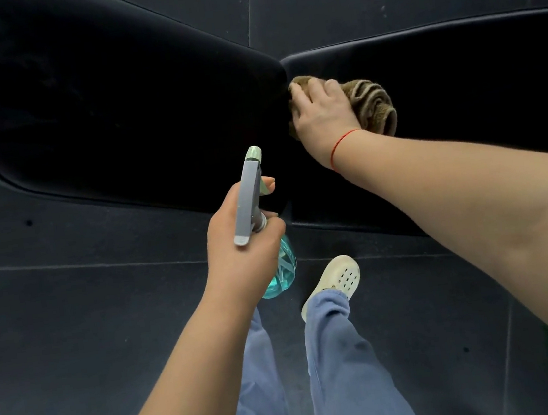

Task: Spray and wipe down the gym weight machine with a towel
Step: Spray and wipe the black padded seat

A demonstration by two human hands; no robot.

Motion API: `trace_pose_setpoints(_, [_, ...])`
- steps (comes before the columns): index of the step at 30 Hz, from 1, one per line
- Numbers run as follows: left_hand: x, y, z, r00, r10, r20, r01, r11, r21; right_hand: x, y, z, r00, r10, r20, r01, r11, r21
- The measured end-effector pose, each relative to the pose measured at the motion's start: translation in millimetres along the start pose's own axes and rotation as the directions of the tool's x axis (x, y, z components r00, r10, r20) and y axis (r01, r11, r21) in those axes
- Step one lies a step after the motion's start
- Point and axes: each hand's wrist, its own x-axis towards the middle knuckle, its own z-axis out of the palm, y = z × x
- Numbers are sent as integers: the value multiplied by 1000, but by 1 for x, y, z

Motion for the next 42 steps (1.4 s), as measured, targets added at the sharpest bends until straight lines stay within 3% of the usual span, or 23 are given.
trace_pose_setpoints(9, [-5, 3, -2, 1000, 18, -20, -19, 1000, -13, -31, -16, 3, 998, -54, 35, 54, 998, 18])
trace_pose_setpoints(22, [-27, -8, -12, 1000, -3, 16, 2, 998, 59, -82, -34, 3, 995, -102, -7, 102, 977, 188])
trace_pose_setpoints(29, [-32, -13, -26, 999, 31, 21, -32, 998, 62, -131, -54, 9, 957, -291, 11, 278, 925, 258])
trace_pose_setpoints(32, [-34, -19, -30, 999, 49, 23, -50, 997, 56, -143, -74, 16, 914, -407, -2, 397, 891, 218])
trace_pose_setpoints(36, [-34, -27, -32, 999, 34, 7, -34, 995, 99, -142, -106, 31, 828, -518, -216, 548, 829, 113])
trace_pose_setpoints(39, [-35, -33, -32, 1000, 13, 3, -13, 993, 114, -129, -119, 36, 808, -567, -160, 580, 813, 47])
trace_pose_setpoints(42, [-37, -36, -31, 1000, 5, -12, -4, 991, 133, -122, -117, 35, 849, -528, -10, 528, 849, 1])
